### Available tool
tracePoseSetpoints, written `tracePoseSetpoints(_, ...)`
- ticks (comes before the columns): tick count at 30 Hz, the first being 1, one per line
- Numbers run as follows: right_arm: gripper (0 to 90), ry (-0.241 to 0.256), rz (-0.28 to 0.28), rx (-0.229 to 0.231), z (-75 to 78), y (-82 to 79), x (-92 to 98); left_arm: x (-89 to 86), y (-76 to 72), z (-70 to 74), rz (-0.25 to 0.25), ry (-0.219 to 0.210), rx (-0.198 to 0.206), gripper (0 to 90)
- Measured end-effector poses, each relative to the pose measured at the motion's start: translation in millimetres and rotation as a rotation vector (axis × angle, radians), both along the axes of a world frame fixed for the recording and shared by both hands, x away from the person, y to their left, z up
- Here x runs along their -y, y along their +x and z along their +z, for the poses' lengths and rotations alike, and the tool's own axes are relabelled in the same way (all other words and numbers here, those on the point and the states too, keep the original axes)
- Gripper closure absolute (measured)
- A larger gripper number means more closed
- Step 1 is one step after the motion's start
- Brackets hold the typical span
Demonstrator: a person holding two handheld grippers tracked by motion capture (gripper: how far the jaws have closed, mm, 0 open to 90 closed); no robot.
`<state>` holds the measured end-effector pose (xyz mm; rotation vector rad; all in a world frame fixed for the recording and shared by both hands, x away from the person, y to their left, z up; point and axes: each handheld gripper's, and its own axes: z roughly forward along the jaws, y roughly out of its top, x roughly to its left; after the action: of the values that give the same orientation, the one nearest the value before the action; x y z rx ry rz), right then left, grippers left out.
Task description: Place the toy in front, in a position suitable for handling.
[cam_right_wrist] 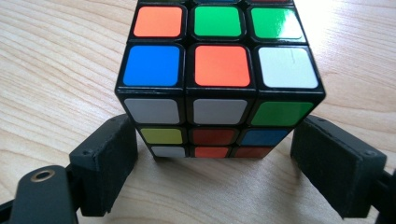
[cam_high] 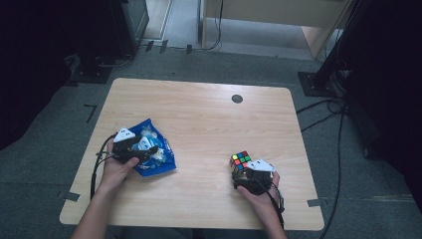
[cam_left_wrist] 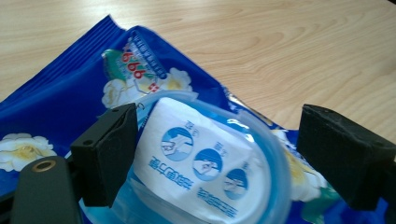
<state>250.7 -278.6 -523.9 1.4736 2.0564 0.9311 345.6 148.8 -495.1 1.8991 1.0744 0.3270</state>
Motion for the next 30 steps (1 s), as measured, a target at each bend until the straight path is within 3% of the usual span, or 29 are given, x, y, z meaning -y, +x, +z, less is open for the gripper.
tracePoseSetpoints(4, 15.1, -0.001, -0.001, 0.002, 0.0, 0.0, 0.2, 0.0, -12.4, 4.0, -0.021, -0.036, 0.012, 14.6)
tracePoseSetpoints(5, 15.2, -0.002, -0.002, 0.003, 0.1, -0.2, 0.1, -0.1, -20.6, 6.0, -0.043, -0.062, 0.017, 14.6)
tracePoseSetpoints(7, 15.2, -0.002, -0.002, 0.003, 0.1, -0.2, 0.1, -0.4, -24.1, 7.6, -0.061, -0.069, 0.020, 16.2)
tracePoseSetpoints(8, 15.2, -0.001, -0.002, 0.003, 0.1, -0.2, 0.1, -0.5, -29.4, 11.1, -0.096, -0.089, 0.023, 17.4)
tracePoseSetpoints(10, 15.2, -0.002, -0.002, 0.003, 0.1, -0.2, 0.0, -0.9, -32.0, 13.5, -0.118, -0.102, 0.022, 22.8)
tracePoseSetpoints(14, 15.1, -0.003, -0.001, 0.002, 0.1, -0.2, 0.1, -0.4, -34.7, 14.3, -0.154, -0.105, 0.003, 23.6)
tracePoseSetpoints(16, 15.1, -0.003, -0.001, 0.002, 0.1, -0.2, 0.1, -0.3, -34.5, 12.9, -0.157, -0.105, -0.008, 23.7)
tracePoseSetpoints(18, 15.1, -0.002, -0.002, 0.003, 0.0, 0.0, 0.2, -2.1, -30.5, 8.9, -0.133, -0.097, -0.051, 33.9)
tracePoseSetpoints(21, 15.2, -0.002, -0.003, 0.003, 0.1, -0.1, 0.2, -5.3, -28.9, 7.3, -0.112, -0.122, -0.067, 47.2)
tracePoseSetpoints(22, 15.4, -0.014, -0.011, 0.012, 0.4, -1.1, -0.3, -9.7, -27.5, 8.0, -0.128, -0.186, -0.107, 50.5)
tracePoseSetpoints(24, 15.8, -0.019, -0.015, 0.020, 0.5, -1.7, -0.6, -11.2, -28.0, 8.9, -0.140, -0.207, -0.100, 51.1)
tracePoseSetpoints(28, 19.0, -0.004, -0.022, 0.042, 1.6, -4.6, 0.5, -14.9, -28.8, 12.4, -0.106, -0.229, -0.065, 54.3)
tracePoseSetpoints(30, 19.0, -0.006, -0.023, 0.039, 1.3, -4.6, 0.8, -21.2, -28.0, 15.2, -0.079, -0.289, -0.051, 51.3)
